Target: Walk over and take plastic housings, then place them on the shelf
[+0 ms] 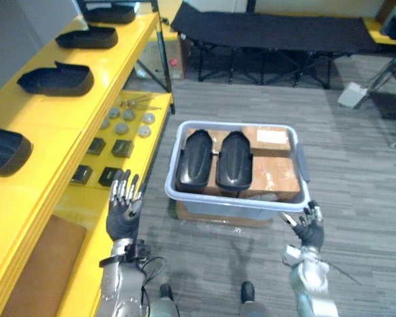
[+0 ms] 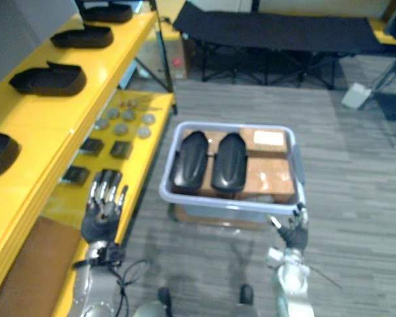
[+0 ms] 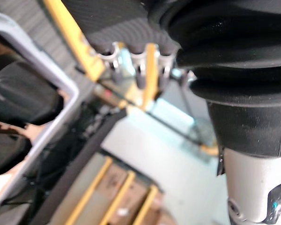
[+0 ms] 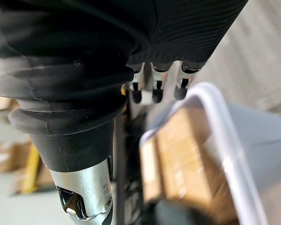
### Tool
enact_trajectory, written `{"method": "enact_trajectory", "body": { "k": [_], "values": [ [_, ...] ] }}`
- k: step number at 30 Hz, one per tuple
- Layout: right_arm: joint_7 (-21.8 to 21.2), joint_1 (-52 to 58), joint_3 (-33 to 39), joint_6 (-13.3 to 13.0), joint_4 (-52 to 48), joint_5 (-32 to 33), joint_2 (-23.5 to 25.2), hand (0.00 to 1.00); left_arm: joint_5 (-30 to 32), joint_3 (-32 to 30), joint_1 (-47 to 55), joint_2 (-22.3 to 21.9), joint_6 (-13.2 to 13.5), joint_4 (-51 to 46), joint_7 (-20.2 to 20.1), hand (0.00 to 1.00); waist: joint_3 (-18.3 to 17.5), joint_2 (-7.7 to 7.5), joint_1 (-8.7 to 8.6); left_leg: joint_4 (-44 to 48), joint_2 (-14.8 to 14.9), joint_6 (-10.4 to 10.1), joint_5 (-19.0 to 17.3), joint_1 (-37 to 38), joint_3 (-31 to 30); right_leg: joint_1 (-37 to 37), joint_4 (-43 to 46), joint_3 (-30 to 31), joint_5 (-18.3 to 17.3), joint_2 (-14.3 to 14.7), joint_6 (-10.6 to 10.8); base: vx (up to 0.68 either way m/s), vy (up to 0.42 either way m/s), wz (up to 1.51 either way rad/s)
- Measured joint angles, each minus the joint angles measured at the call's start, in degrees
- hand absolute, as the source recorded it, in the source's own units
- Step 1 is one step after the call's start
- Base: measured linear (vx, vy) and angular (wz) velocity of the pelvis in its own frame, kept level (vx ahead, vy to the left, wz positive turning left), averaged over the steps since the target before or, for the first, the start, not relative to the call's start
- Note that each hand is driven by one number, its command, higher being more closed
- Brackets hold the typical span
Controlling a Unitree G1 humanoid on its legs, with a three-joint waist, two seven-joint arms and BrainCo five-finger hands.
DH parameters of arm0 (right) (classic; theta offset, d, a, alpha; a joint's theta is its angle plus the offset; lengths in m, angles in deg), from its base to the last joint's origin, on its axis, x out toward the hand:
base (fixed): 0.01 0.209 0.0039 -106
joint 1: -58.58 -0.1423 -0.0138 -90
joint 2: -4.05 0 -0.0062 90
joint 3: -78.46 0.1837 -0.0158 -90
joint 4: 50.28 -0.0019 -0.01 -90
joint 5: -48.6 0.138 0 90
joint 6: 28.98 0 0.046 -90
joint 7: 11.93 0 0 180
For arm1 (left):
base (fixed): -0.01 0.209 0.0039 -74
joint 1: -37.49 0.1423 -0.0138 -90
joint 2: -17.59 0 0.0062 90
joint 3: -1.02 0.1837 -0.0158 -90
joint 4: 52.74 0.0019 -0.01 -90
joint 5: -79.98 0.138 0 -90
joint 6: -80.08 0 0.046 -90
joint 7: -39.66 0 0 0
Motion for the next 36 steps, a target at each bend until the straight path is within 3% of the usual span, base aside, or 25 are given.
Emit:
{"method": "enact_trajectory", "body": {
  "k": [3,7,10,15,18,26,29,31,36],
  "values": [
    [1.26,-11.89,2.11,0.29,7.17,5.74,-5.48,0.00,3.39,2.60,-3.65,1.61,-0.97,0.48,-1.37,0.00,3.28,0.22,1.46,0.06,-1.26,0.30,0.69,-3.23,-3.53,-2.28,-0.09,-1.31,0.98,-0.27,0.02,-0.08,0.020,0.17],
    [1.93,-25.49,3.78,1.30,15.59,9.97,-13.08,0.00,3.37,5.49,-6.60,4.41,-3.04,1.78,-3.05,0.00,7.91,0.88,2.50,-0.07,-1.74,0.54,1.94,-5.37,-6.00,-2.96,-0.09,-3.40,2.04,-0.38,0.13,-0.06,0.009,0.28],
    [1.96,-33.05,3.59,1.72,21.97,11.68,-18.86,0.00,3.20,8.13,-6.84,4.48,-4.30,5.28,-3.64,0.00,9.61,2.00,4.16,-0.04,-2.28,1.00,2.46,-6.87,-6.96,-3.95,-0.09,-5.34,3.27,-0.66,-0.04,-0.03,0.027,0.19],
    [3.42,-43.42,2.39,1.91,32.58,13.89,-24.71,0.00,2.60,11.60,-7.49,4.40,-4.18,9.91,-3.90,0.00,10.72,3.50,5.53,0.94,-3.48,1.42,2.67,-9.71,-8.82,-5.08,0.08,-7.90,3.75,-1.58,0.02,-0.03,0.048,0.22],
    [4.68,-50.52,-0.20,2.66,37.29,14.00,-28.62,0.00,0.54,12.58,-8.10,4.24,-3.97,12.32,-3.93,0.00,11.84,5.24,6.11,2.08,-4.02,1.71,2.84,-11.63,-9.98,-5.85,0.13,-9.41,4.44,-1.88,-0.20,-0.04,0.050,0.17],
    [5.53,-59.66,-4.31,9.98,48.89,14.01,-35.63,0.00,-0.87,16.39,-9.54,3.74,-1.98,17.66,-3.70,0.00,13.33,8.79,8.53,3.89,-5.03,2.30,3.06,-15.83,-12.06,-8.97,2.44,-12.15,4.44,-2.69,-0.20,-0.05,0.042,0.11],
    [5.61,-62.64,-5.52,13.65,53.34,13.95,-36.07,0.00,-1.69,17.29,-9.91,3.49,-1.91,20.02,-3.55,0.00,13.77,9.56,8.97,5.44,-5.21,2.53,2.97,-17.16,-12.32,-9.85,3.45,-12.35,4.40,-2.94,-0.24,-0.05,0.040,0.04],
    [6.84,-64.17,-5.50,16.76,55.45,13.92,-38.42,0.00,-1.79,18.49,-10.31,2.54,-1.40,20.42,-3.09,0.00,14.43,11.06,10.19,6.72,-5.36,2.86,2.59,-18.18,-12.48,-10.85,4.74,-12.54,4.10,-3.24,-0.59,-0.07,0.045,0.01],
    [6.66,-64.88,-5.49,18.68,57.09,13.17,-40.31,0.00,-1.87,19.94,-10.35,1.83,0.35,21.37,-1.24,0.00,14.68,11.99,11.57,8.16,-5.48,2.90,2.73,-21.09,-12.77,-13.08,5.72,-15.09,3.18,-3.60,-1.56,-0.08,0.014,0.00]
  ]
}}
